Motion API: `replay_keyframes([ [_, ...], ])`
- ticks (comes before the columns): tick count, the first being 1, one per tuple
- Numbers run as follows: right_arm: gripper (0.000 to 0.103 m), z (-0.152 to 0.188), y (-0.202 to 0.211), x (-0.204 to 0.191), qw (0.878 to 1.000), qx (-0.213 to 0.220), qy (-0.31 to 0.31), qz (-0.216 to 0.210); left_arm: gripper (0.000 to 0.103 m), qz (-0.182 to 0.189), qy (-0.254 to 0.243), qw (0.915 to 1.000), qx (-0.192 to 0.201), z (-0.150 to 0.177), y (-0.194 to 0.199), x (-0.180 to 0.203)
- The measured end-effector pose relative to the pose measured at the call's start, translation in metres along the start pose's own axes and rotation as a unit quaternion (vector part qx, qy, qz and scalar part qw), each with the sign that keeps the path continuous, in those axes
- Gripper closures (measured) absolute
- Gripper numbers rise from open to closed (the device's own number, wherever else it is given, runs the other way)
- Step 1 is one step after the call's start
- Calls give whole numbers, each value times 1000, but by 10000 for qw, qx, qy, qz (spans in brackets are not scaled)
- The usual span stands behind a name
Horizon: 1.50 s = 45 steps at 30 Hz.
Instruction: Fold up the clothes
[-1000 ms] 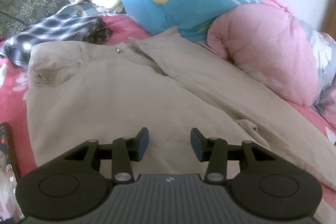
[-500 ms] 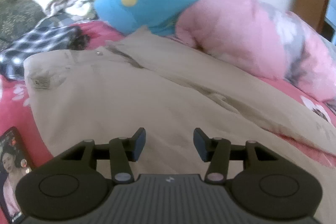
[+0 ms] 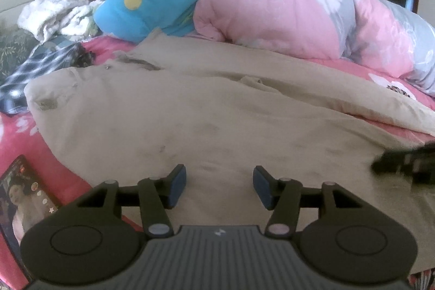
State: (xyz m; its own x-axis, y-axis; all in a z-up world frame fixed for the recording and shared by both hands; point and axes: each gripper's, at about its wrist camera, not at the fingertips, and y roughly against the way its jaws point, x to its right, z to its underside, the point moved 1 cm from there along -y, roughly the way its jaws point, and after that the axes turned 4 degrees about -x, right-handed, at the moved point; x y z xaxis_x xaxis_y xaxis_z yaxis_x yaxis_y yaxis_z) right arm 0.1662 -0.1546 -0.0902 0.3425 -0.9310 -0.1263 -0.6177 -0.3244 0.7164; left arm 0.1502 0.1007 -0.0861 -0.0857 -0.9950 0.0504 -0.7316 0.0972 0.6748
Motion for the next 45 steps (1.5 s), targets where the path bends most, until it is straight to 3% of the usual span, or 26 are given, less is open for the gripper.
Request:
replay_keyframes([
  [4,75,37,33,-22,9985,-10,543,95,44,64,74,9999,-32,-2,1,-5],
  [10,70,106,110,9,9985,-211,471,162,41,59,73,9999,-38,-1,1,-3],
  [13,68,123,139,16,9985,-365,329,249,38,53,101,9999,-53,-2,0,-2],
  [16,67,112,147,12,9991,-98,250,342,36,43,127,9999,-61,-3,-1,-1],
  [20,66,81,124,-6,9988,441,218,49,36,17,104,9999,-54,-2,-1,0],
  [24,65,67,90,-22,9988,402,296,1,36,-34,64,10000,-24,-3,3,-1],
  [26,63,76,79,-19,9994,197,268,130,35,-16,100,9999,-18,-5,7,-3],
  [28,61,93,82,-15,9994,259,184,169,35,-24,113,9999,58,-6,12,-4],
  [30,54,107,94,-13,9997,228,42,64,32,-37,106,9998,187,-8,19,-3],
  [35,53,122,125,-17,9996,250,-96,-17,30,-44,90,9994,323,-9,25,0],
  [41,54,89,120,-18,9951,847,-499,-112,31,-215,331,9980,491,-11,31,-18],
  [45,58,54,86,-43,9948,902,-163,-448,37,-405,670,9953,566,-14,34,-41],
])
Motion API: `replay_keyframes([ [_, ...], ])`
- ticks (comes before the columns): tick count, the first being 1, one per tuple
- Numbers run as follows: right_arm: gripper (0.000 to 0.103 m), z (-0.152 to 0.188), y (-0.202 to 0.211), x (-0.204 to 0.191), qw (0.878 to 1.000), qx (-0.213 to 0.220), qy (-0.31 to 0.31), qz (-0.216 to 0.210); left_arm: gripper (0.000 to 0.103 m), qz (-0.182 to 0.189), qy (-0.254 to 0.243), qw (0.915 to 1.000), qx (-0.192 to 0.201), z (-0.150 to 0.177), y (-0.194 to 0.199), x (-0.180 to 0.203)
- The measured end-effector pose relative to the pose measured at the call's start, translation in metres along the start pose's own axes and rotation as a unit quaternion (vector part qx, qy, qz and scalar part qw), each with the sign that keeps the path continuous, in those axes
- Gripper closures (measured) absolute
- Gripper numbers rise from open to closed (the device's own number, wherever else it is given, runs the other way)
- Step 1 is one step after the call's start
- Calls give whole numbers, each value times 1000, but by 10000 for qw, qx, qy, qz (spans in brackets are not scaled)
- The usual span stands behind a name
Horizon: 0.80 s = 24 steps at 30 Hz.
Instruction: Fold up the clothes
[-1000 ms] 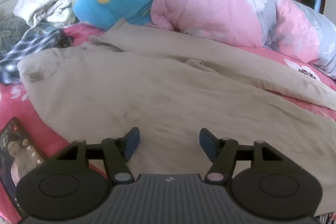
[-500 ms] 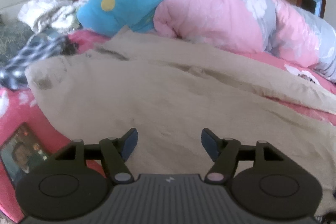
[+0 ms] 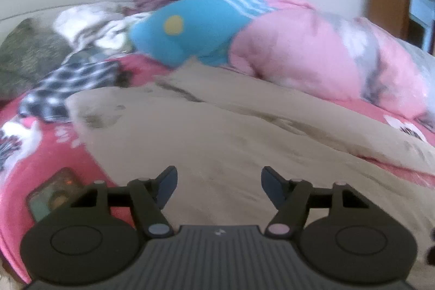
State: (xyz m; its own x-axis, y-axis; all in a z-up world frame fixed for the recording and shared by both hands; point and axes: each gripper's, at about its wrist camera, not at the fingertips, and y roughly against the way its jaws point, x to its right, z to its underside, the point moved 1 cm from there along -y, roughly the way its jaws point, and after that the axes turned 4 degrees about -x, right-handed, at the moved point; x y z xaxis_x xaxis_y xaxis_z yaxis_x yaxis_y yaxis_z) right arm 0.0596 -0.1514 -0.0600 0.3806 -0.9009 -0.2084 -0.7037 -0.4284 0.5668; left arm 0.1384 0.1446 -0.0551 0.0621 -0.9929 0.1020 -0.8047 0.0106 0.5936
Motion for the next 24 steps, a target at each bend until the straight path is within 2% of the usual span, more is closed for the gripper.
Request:
replay_keyframes([
  [2,67,-13,-28,-13,9996,-109,138,-231,41,-35,146,9999,40,-6,0,-12],
  [6,79,-32,-84,-37,9975,-367,401,-442,43,-129,510,9983,257,-20,4,-40],
  [9,92,-30,-103,-54,9929,-721,491,-805,48,-168,831,9959,304,-28,6,-62],
  [13,96,-26,-119,-77,9822,-1127,656,-1348,50,-160,1077,9935,318,-32,6,-77],
  [16,97,-41,-116,-89,9823,-840,922,-1395,51,-159,1135,9930,280,-33,2,-79],
  [20,97,-54,-146,-90,9865,-690,849,-1215,52,-128,1131,9932,236,-33,-3,-74],
  [22,98,-44,-164,-96,9829,-972,864,-1302,52,-109,1118,9934,224,-33,-4,-71],
  [24,98,-30,-159,-106,9773,-955,1004,-1604,52,-79,1109,9935,226,-34,-4,-67],
])
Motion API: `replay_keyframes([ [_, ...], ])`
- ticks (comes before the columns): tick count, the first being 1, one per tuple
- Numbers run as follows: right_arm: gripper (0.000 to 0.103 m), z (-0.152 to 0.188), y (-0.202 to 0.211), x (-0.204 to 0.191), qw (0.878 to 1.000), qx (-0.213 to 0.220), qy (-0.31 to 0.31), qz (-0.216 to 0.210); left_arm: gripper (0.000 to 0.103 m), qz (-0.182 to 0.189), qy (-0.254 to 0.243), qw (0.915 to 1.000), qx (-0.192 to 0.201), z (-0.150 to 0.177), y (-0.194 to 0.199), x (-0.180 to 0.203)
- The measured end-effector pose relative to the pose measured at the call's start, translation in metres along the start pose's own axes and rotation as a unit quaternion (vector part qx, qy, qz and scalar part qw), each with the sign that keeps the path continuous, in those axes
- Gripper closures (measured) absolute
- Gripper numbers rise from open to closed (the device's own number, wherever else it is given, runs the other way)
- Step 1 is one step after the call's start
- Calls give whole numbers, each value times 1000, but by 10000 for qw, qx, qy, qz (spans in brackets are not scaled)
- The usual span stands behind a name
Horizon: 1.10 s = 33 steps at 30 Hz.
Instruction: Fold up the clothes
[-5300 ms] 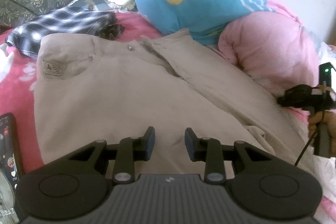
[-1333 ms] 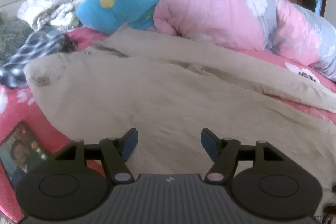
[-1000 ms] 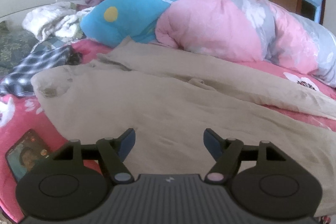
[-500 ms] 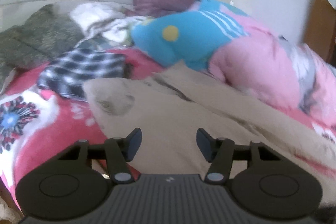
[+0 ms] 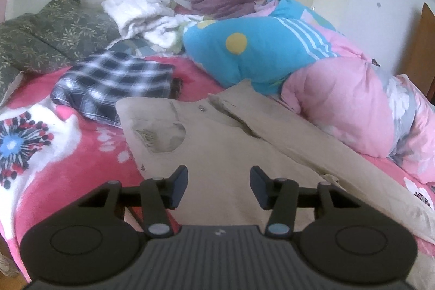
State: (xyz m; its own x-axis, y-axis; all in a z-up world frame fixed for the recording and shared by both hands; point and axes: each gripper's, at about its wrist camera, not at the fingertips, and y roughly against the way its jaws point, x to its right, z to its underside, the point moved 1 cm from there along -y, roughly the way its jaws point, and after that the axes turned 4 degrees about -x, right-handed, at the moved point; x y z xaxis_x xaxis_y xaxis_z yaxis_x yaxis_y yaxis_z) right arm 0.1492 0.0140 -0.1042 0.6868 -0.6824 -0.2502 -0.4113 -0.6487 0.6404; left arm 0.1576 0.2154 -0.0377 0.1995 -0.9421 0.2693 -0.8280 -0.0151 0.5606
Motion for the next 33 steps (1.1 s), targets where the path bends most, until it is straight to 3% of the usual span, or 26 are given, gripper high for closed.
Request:
replay_keyframes([
  [3,99,8,15,-4,9975,-138,-159,-667,52,99,-33,9999,-7,1,-1,8],
  [6,99,-1,52,20,9979,347,-505,-219,53,284,-188,9994,-53,8,-2,27],
  [9,99,-10,88,64,9858,937,-1390,70,53,524,-384,9979,14,16,5,48],
  [11,99,-9,90,79,9799,1003,-1717,158,53,651,-458,9968,118,20,12,59],
  [17,99,-7,16,85,9619,672,-2559,-695,53,448,-453,9963,576,16,29,60],
  [23,99,-32,-56,63,9647,195,-2396,-1076,53,-81,-353,9983,446,3,12,33],
  [27,99,-27,-56,42,9647,79,-2161,-1505,53,-224,-123,9991,331,-10,2,7],
  [30,98,-21,-47,40,9606,71,-2244,-1641,53,66,198,9998,72,-26,-7,-19],
  [33,97,-11,-24,53,9561,251,-2489,-1525,53,554,160,9974,-426,-45,-26,-43],
])
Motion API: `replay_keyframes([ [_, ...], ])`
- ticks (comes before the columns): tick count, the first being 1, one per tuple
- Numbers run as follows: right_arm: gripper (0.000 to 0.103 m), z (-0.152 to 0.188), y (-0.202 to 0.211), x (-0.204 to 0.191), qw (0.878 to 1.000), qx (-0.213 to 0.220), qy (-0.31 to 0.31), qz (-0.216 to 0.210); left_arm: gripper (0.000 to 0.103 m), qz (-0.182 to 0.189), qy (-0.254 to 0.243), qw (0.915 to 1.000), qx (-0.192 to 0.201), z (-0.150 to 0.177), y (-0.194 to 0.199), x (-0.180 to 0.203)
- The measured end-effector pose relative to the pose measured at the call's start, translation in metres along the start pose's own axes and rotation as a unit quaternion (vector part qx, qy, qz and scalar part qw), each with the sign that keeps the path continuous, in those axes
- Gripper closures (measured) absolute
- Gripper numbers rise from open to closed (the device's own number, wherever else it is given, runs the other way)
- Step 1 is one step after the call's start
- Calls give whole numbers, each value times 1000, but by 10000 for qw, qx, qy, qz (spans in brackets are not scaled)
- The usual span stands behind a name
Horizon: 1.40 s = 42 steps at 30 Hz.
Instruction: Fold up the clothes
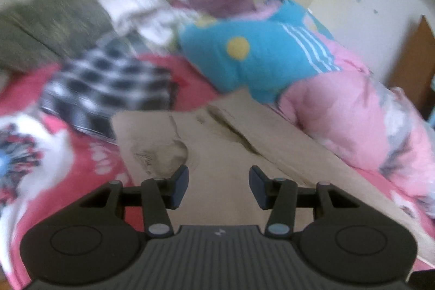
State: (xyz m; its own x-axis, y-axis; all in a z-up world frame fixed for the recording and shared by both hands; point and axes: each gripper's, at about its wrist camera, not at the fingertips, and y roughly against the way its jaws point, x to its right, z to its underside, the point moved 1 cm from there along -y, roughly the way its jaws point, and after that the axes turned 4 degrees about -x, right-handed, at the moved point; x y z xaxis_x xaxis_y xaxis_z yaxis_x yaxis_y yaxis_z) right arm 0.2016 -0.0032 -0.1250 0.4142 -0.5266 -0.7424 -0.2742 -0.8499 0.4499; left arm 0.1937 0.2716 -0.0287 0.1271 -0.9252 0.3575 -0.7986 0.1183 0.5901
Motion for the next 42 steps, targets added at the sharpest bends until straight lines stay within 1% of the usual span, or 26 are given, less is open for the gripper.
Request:
replay_keyframes([
  [1,97,1,9,4,9999,107,-83,-2,53,-3,-126,9998,-139,-5,-5,-8],
  [2,97,3,16,8,9997,189,-145,-5,54,-127,-298,9992,-219,-8,-10,-15],
  [4,97,7,26,17,9993,303,-232,-8,58,-375,-542,9974,-286,-11,-16,-29],
  [6,97,11,28,28,9988,372,-305,-39,58,-428,-681,9962,-342,-11,-24,-43],
  [7,100,12,29,33,9986,404,-342,-58,58,-472,-786,9951,-359,-9,-28,-49],
  [8,102,14,29,37,9982,448,-378,-106,57,-607,-905,9933,-388,-6,-35,-55],
  [9,102,14,29,40,9978,492,-413,-178,56,-740,-952,9916,-472,-2,-43,-61],
  [10,101,14,29,42,9975,529,-409,-224,55,-756,-904,9913,-584,1,-50,-69],
  [11,101,14,28,42,9975,554,-364,-226,55,-659,-824,9927,-583,3,-52,-77],
  [13,100,14,26,40,9979,571,-225,-220,55,-435,-755,9953,-431,5,-47,-86],
  [15,100,14,25,40,9977,603,-154,-261,55,-473,-1098,9923,-311,2,-38,-81],
  [18,100,13,24,44,9969,664,-169,-380,56,-701,-1745,9822,24,-1,-24,-67],
  [21,99,12,25,48,9958,701,-232,-541,56,-923,-2215,9698,430,-7,-14,-54],
  [22,99,12,25,49,9955,706,-245,-586,57,-958,-2266,9678,540,-10,-13,-51],
  [24,99,11,25,51,9949,712,-256,-664,67,-1010,-2308,9650,730,-17,-12,-46],
  [25,99,11,25,52,9948,712,-252,-689,84,-993,-2329,9646,734,-20,-14,-43],
  [26,99,11,25,52,9947,709,-241,-705,94,-954,-2365,9645,690,-23,-19,-40],
  [29,98,11,26,53,9945,695,-203,-761,102,-728,-2456,9656,446,-24,-35,-37],
  [31,98,13,27,54,9941,688,-200,-809,102,-644,-2482,9664,177,-22,-47,-41],
  [33,97,13,28,55,9938,685,-200,-853,102,-800,-2401,9672,-220,-18,-65,-55],
  [34,97,13,28,56,9937,681,-198,-870,100,-749,-2214,9718,-326,-17,-71,-67],
  [35,96,13,28,56,9936,677,-194,-884,100,-561,-1973,9781,-343,-15,-73,-79],
  [36,96,12,28,56,9935,674,-190,-892,100,-440,-1822,9817,-352,-15,-74,-86],
  [37,96,12,27,56,9935,671,-186,-898,100,-420,-1791,9823,-364,-16,-72,-87],
  [40,95,11,26,56,9935,661,-178,-914,100,-538,-1977,9780,-391,-16,-69,-80],
  [42,95,11,26,56,9934,659,-176,-923,100,-522,-1986,9784,-253,-21,-62,-76],
])
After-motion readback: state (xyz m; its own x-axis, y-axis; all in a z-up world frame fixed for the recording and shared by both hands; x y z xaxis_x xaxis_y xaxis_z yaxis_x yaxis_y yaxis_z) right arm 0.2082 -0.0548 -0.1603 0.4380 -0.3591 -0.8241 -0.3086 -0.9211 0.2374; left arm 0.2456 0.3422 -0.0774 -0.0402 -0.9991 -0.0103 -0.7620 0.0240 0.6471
